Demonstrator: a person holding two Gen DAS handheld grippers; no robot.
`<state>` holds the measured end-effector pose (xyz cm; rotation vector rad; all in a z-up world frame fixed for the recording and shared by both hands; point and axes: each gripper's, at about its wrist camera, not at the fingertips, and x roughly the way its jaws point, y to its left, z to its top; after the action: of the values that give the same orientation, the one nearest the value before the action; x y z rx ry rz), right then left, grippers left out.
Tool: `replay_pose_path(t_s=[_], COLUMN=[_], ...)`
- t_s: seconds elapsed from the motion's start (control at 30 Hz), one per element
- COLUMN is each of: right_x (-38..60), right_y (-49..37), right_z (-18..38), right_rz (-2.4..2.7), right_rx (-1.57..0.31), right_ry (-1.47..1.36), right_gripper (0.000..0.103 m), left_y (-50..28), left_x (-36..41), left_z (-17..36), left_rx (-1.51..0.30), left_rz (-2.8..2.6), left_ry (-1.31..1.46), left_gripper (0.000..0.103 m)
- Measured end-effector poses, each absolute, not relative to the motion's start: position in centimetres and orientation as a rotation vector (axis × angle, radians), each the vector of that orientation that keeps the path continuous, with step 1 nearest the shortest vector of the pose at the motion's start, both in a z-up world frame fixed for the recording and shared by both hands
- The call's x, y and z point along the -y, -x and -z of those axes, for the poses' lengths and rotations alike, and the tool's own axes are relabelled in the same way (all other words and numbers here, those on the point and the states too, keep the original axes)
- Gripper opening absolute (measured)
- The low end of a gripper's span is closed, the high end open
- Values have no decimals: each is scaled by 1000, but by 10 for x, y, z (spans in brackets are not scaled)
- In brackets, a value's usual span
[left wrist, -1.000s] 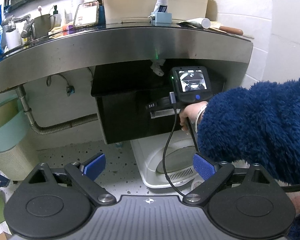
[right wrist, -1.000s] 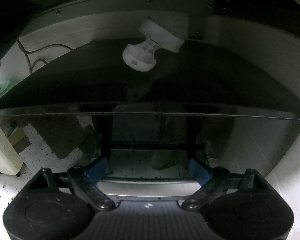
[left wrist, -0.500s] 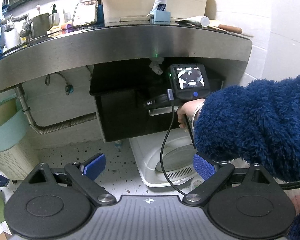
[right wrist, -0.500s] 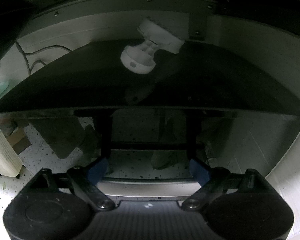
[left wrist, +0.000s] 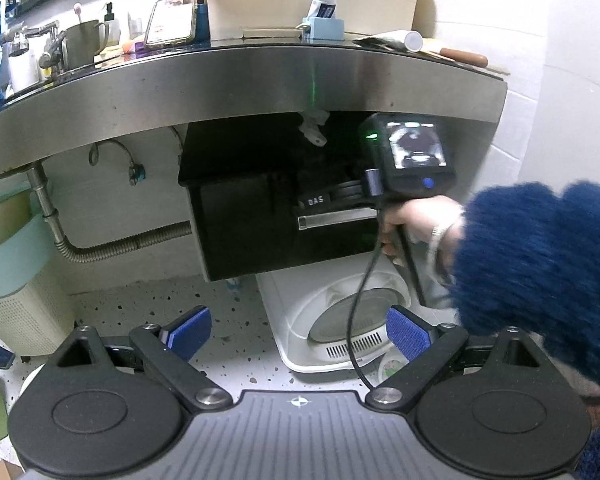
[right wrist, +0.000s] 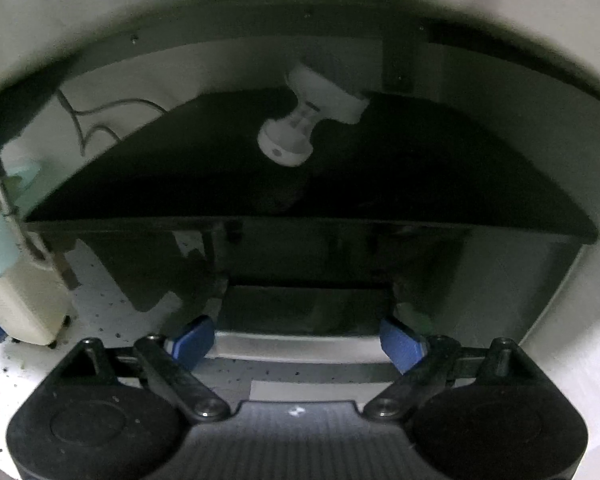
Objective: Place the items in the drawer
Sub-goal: 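Release the drawer handle and pull the right tool back from the vanity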
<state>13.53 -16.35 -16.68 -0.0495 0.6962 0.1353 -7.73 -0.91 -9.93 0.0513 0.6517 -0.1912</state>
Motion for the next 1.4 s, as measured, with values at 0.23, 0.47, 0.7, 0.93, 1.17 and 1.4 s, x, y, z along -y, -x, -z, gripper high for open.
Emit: replay_pose_path(t_s=[0.23, 0.47, 0.7, 0.93, 1.17, 1.4], right_x=[187, 203, 213, 203, 195, 197], right_y=[-91, -50, -24, -13, 5, 18], right_z=[131, 87, 59, 47, 29, 2], right_rz=[-209, -167, -133, -59, 6, 57], right_rx=[-663, -582, -590, -591, -550, -520], right_ry=[-45, -19, -85, -65, 16, -6], right_gripper=[103, 103, 103, 103, 103, 103], left_y=[80, 77, 67, 54, 41, 30], left_x=[11, 11, 4, -4, -9, -9], left_z=[95, 90, 83, 66, 41, 13], left_rx=[-629, -624, -634, -612, -565, -515], left_rz=[205, 200, 195, 211, 181, 106], left_ry=[-57, -56, -16, 3, -1, -16], left_gripper=[95, 95, 95, 95, 95, 101])
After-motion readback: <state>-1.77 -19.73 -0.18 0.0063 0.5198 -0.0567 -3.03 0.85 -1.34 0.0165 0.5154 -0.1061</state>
